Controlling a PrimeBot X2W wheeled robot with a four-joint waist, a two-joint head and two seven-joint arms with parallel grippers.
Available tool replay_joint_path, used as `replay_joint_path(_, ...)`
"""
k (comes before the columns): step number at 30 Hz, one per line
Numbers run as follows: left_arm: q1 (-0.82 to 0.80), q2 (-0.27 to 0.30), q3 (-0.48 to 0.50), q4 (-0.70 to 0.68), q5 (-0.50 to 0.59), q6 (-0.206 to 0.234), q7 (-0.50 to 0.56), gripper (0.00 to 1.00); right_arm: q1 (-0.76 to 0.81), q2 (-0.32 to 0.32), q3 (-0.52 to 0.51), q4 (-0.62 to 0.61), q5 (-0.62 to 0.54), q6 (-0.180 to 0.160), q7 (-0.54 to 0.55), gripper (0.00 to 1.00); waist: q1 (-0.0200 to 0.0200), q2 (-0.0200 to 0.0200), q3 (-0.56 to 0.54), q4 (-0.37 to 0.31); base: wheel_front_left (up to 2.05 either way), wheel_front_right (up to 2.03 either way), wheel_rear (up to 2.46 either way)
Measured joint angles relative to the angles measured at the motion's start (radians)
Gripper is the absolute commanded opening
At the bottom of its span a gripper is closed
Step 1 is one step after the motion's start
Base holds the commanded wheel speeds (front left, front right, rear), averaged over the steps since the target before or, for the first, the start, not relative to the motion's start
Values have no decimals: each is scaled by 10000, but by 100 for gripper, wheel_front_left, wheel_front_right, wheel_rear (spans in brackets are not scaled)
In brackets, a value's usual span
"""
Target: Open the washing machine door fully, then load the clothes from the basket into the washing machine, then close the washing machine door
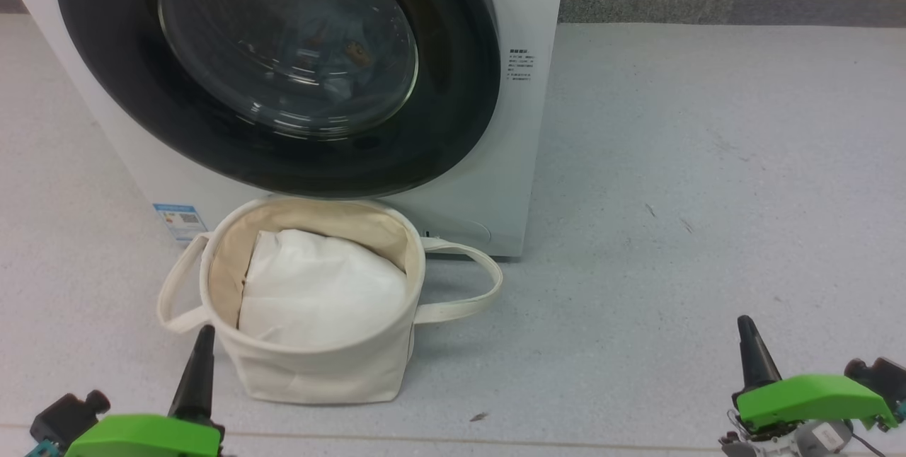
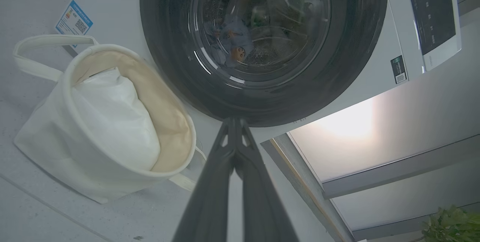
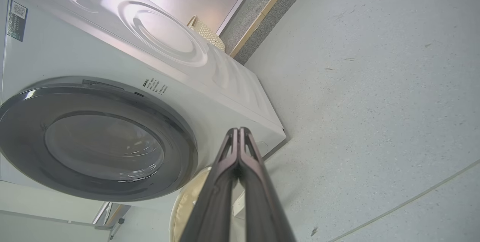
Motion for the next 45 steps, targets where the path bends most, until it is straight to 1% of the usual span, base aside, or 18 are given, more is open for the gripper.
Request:
replay_joint_path(39, 47, -903, 790, -593, -2936, -2, 1087, 0, 0, 318, -926, -222, 3720, -2, 1055, 0, 0, 0, 105, -72, 0, 0, 0)
replay_joint_path(45, 50, -966, 1001, -669, -3325, -2, 1233, 0, -1, 351, -1022, -284, 4196, -2, 1225, 0, 0, 0, 119, -81, 0, 0, 0)
